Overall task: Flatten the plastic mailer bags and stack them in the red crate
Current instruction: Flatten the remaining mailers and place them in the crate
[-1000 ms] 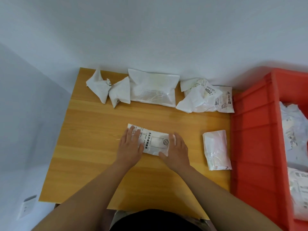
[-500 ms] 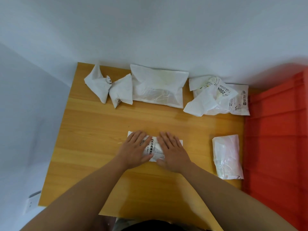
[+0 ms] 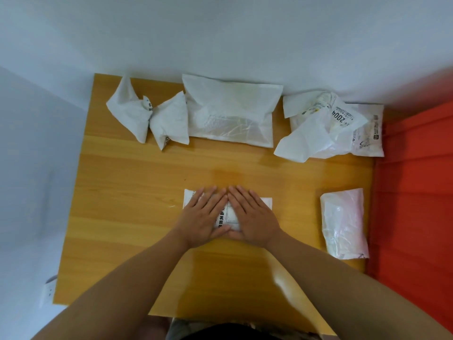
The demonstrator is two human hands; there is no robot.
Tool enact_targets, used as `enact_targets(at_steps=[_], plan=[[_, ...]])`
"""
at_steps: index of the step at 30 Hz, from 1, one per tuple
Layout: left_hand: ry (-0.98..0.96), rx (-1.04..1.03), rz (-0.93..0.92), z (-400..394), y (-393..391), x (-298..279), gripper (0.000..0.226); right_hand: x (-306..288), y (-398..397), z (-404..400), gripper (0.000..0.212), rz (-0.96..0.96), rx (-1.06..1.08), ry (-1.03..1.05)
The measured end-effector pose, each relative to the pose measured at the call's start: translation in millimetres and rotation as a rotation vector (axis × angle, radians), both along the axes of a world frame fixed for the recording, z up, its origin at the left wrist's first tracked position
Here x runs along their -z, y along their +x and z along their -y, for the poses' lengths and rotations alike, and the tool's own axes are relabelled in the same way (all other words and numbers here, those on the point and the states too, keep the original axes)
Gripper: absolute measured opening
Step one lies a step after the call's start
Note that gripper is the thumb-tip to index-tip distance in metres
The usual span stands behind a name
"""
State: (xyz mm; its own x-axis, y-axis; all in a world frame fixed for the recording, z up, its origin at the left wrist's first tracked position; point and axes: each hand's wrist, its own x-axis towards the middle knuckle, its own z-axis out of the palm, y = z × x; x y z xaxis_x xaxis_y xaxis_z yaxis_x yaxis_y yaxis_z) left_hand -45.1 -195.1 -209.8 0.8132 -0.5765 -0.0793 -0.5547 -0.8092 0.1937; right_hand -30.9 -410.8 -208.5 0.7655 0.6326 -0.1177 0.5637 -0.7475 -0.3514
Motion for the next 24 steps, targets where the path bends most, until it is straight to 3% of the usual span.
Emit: enact_targets(at_steps=[24], plan=[[0.016,-0.043,0.064,1,-3,10,0.077,12,-5,-3,0.094,0.146,0.006,-0.040]])
